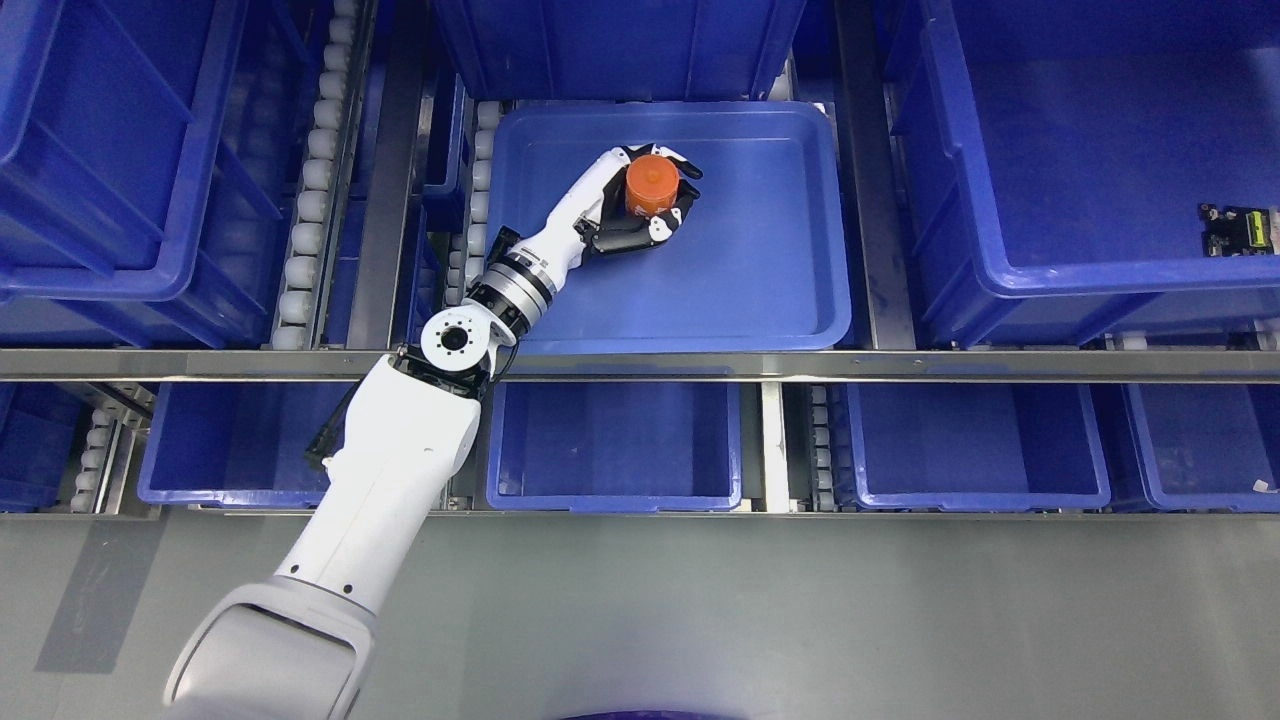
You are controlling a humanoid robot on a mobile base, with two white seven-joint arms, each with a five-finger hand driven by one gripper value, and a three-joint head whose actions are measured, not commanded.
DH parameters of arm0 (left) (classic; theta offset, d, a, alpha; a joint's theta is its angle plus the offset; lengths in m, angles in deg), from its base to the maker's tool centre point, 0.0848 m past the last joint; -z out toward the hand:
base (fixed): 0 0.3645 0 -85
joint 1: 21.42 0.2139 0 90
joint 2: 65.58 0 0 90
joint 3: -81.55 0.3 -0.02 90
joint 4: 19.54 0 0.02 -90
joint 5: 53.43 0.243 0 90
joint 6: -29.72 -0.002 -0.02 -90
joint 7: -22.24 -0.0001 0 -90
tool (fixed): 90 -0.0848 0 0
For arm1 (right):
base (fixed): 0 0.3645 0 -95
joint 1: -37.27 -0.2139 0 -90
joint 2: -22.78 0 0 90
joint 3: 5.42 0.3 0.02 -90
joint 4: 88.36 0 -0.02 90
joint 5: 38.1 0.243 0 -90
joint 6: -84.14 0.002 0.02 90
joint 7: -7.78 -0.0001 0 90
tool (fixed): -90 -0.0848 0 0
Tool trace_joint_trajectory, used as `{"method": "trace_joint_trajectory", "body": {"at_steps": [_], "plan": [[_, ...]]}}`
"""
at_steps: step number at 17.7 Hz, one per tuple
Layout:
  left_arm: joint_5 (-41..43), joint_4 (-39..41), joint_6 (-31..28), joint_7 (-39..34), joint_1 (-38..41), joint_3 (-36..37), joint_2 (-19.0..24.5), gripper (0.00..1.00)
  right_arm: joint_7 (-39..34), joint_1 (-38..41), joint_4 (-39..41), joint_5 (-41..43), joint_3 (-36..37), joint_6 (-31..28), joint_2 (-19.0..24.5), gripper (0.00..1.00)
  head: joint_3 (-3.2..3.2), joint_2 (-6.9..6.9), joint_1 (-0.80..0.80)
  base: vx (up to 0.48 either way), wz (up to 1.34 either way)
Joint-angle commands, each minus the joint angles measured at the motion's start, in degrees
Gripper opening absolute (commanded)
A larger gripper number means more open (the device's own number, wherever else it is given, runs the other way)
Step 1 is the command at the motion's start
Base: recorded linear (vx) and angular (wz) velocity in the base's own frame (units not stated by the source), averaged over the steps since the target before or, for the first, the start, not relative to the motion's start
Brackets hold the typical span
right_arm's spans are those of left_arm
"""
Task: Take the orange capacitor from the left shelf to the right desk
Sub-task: 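Lift the capacitor with the left hand up out of the bin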
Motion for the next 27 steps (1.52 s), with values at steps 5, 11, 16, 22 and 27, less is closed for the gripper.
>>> {"method": "trace_joint_trajectory", "body": {"at_steps": [5, 11, 16, 22, 27], "plan": [[-6.5, 4.2, 3.7, -0.4, -0.2, -2.5, 1.0, 0.00, 0.0, 1.2, 1.0, -0.4, 0.7, 0.0, -1.0, 1.00, 0.00, 0.00, 0.00, 0.000, 0.00], [-8.3, 10.4, 6.1, -0.1, 0.9, -11.3, 1.0, 0.00, 0.0, 1.2, 1.0, -0.4, 0.7, 0.1, -1.0, 1.00, 0.00, 0.00, 0.00, 0.000, 0.00], [-9.9, 20.4, 11.0, -0.4, 8.7, -18.6, 1.0, 0.01, 0.0, 1.2, 1.0, -0.4, 0.7, 0.0, -1.0, 1.00, 0.00, 0.00, 0.00, -0.003, 0.00], [-10.1, 31.9, 19.5, -8.0, 21.8, -19.6, 1.0, 0.02, 0.0, 1.2, 1.0, -0.4, 0.7, 0.0, -1.0, 1.00, 0.00, 0.00, 0.00, -0.049, 0.01], [-10.1, 39.8, 22.4, -8.3, 32.3, -16.8, 1.0, 0.02, 0.0, 1.2, 1.0, -0.4, 0.7, 0.0, -1.0, 1.00, 0.00, 0.00, 0.00, -0.139, 0.05]]}}
